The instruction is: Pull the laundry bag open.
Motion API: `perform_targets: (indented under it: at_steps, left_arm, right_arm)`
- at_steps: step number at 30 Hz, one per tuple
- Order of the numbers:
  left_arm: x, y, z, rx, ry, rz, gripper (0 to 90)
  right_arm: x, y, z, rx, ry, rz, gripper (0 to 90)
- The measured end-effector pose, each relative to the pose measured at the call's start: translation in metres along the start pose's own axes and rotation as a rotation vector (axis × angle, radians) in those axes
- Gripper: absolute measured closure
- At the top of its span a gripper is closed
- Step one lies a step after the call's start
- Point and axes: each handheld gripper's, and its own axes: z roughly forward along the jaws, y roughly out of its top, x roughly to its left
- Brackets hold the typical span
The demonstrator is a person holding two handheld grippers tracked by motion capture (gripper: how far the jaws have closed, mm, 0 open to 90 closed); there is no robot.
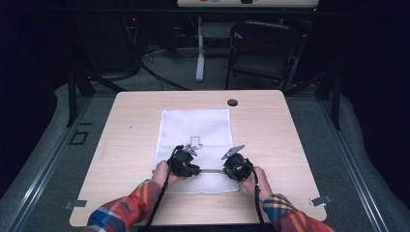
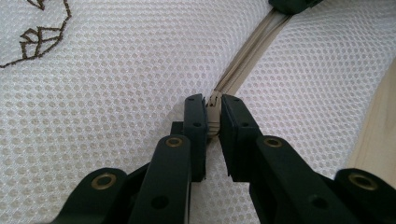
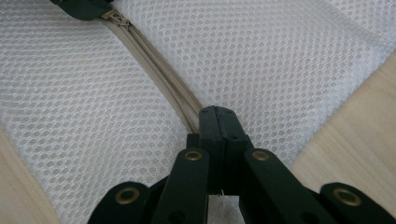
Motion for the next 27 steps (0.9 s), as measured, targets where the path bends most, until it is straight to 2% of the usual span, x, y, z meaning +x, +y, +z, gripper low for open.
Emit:
perform_targets:
  at_steps: [19,27]
  left_arm:
    - [0.0051,-0.0079,-0.0077,0.003,0.01,-0.026,80.9]
    - [0.0059,-0.0094,-0.0098,0.014,0.015,-0.025,80.8]
  right_arm:
    - [0.0003,0.0002,-0.0001,0.003,-0.002,-0.001,90.0]
    - [0.0003,0.0001,0.0,0.001,-0.002,0.0,90.0]
